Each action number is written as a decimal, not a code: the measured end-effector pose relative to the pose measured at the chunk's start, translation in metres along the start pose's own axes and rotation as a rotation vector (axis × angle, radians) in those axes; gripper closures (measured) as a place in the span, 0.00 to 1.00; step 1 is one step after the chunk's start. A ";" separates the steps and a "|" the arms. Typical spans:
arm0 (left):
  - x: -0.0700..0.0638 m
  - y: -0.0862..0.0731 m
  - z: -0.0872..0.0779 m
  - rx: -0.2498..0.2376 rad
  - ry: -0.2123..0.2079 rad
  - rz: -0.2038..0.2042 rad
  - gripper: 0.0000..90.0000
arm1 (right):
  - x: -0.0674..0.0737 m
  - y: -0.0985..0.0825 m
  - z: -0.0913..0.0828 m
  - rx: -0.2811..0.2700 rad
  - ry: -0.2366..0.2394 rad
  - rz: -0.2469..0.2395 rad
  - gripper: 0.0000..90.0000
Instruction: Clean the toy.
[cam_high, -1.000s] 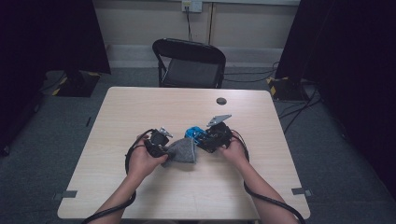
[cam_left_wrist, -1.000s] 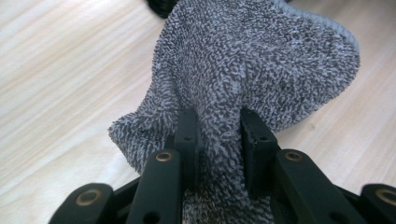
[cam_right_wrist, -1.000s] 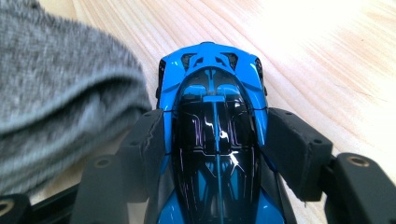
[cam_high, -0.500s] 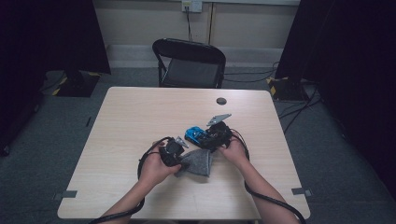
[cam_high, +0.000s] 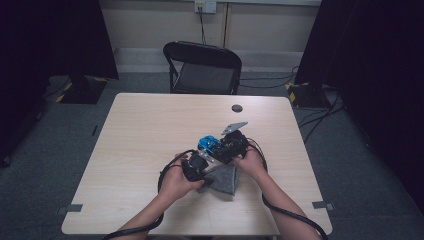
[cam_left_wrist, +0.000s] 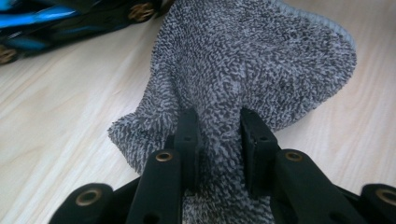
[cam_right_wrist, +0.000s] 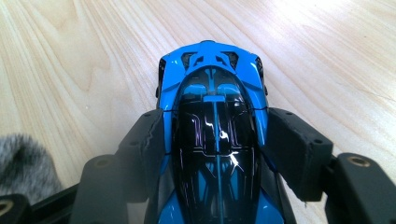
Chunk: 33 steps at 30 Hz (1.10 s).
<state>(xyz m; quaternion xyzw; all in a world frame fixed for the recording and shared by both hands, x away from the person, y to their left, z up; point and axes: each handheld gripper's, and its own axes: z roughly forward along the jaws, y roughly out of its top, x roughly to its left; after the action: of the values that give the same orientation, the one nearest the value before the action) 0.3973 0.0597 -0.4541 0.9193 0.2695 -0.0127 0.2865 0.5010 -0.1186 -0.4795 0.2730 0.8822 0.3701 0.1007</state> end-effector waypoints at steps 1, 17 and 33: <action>0.000 0.001 0.002 0.000 0.001 0.000 0.80 | 0.000 0.000 0.000 -0.001 0.000 0.002 0.42; 0.028 0.001 0.003 0.002 0.093 -0.089 0.80 | 0.000 -0.001 0.000 -0.004 -0.003 -0.001 0.42; 0.053 -0.016 -0.012 -0.016 0.154 -0.168 0.80 | 0.000 -0.002 -0.001 -0.008 -0.002 0.001 0.42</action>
<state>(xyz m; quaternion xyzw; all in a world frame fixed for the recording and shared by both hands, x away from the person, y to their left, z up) 0.4333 0.1035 -0.4617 0.8894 0.3667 0.0361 0.2703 0.4997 -0.1198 -0.4802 0.2735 0.8805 0.3734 0.1022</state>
